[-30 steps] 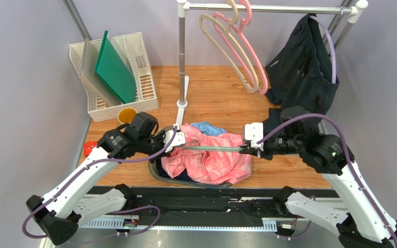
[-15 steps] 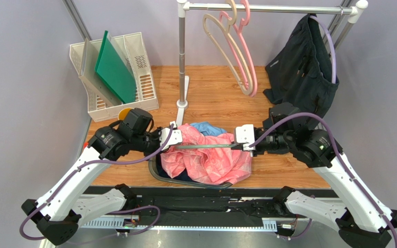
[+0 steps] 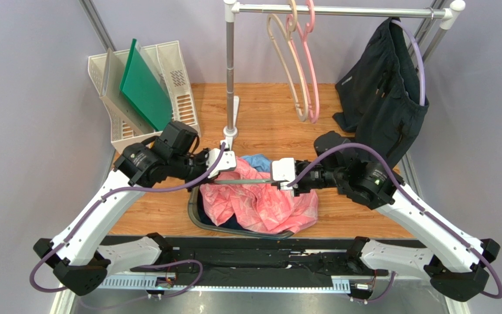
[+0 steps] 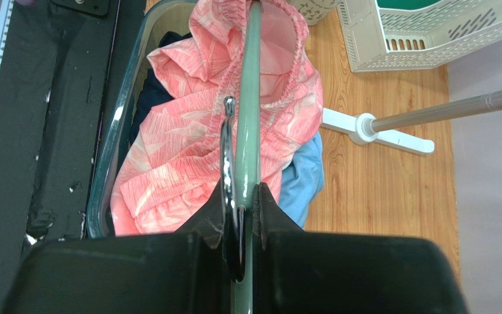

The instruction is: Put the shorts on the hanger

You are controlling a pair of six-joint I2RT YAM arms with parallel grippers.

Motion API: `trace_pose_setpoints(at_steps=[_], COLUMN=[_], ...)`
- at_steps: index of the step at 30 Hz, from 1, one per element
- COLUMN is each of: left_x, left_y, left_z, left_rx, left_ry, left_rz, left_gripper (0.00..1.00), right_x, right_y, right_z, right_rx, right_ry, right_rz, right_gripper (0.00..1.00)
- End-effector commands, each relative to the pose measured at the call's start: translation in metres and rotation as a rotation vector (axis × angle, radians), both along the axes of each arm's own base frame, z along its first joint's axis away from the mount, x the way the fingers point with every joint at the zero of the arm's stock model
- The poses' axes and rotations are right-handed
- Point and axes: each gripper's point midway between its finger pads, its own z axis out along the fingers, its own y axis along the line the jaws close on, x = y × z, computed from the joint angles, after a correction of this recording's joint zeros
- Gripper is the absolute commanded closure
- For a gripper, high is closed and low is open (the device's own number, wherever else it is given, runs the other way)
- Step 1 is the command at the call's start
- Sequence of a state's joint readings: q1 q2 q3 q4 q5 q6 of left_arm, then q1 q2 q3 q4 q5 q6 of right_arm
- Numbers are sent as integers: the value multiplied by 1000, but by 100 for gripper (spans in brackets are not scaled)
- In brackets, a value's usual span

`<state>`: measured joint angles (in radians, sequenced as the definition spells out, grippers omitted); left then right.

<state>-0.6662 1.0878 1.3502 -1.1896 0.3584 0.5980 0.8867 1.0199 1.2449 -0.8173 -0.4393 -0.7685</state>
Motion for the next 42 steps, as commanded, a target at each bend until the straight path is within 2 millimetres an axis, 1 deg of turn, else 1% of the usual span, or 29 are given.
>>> trace_pose_setpoints(at_steps=[1,3,4,6,7,8,9,11,12,13,16,17,20,21,22,24,27,28,29,30,32,33,34,35,36,38,39,41,42], left_x=[6,14,17,22,22,21,22,16,15,11,3,0,-6,-8,-8,-10,-9,-9,-10,-10,-11,-13,1,3,7,12,15,16,15], left_y=[-14,-18,-20,-26,-31,-35,-40,-48,-52,-56,-58,-58,-53,-49,-47,-45,-48,-49,-50,-49,-40,-39,-25,-17,-11,2,8,12,12], left_z=[16,19,24,28,32,33,32,33,32,32,28,30,26,25,23,23,24,24,23,27,29,36,41,45,47,43,35,29,19], left_rx=[-40,-43,-54,-64,-74,-77,-77,-97,-107,-120,-145,-161,-166,-165,-160,-167,-175,-178,-170,-172,-162,-197,-224,-234,-241,-185,-144,-121,-108], left_ry=[0,-23,-41,-55,-58,-60,-56,-31,-18,2,41,35,44,39,35,31,41,50,60,49,33,44,35,8,-9,-93,-119,-149,-137], left_rz=[-20,-23,-25,-36,-48,-60,-72,-92,-98,-109,-115,-119,-106,-96,-91,-81,-84,-86,-90,-101,-111,-125,-60,-73,-73,-131,-137,-157,-177], left_gripper=[100,100,100,100,100,100,100,100,100,100,100,100,100,100,100,100,100,100,100,85,62,38,27,20,13,11,7,6,5], right_x=[11,3,0,-8,-11,-15,-16,-16,-15,-11,-2,7,26,27,30,33,28,28,28,29,31,29,29,27,26,23,22,22,22], right_y=[21,25,26,28,29,32,36,44,48,53,60,58,52,49,44,41,46,50,53,54,53,52,50,48,46,44,44,44,44], right_z=[30,29,28,22,17,15,10,13,12,16,18,10,3,-5,-3,-7,-3,4,5,6,11,12,12,8,10,8,9,10,10], right_rx=[126,126,124,110,98,96,88,112,114,135,155,139,145,136,152,161,189,213,216,218,221,223,224,217,226,225,228,230,233], right_ry=[-12,13,15,28,40,61,88,114,135,135,146,145,133,151,166,169,183,175,186,184,165,159,150,150,138,139,137,135,132], right_rz=[-57,-11,7,57,71,96,104,117,112,105,58,8,-115,-131,-157,-174,-144,-129,-122,-123,-124,-119,-117,-113,-111,-104,-102,-98,-99], right_gripper=[100,100,100,100,100,100,100,100,100,100,100,100,100,100,100,100,100,100,100,100,100,100,100,100,100,100,100,100,100])
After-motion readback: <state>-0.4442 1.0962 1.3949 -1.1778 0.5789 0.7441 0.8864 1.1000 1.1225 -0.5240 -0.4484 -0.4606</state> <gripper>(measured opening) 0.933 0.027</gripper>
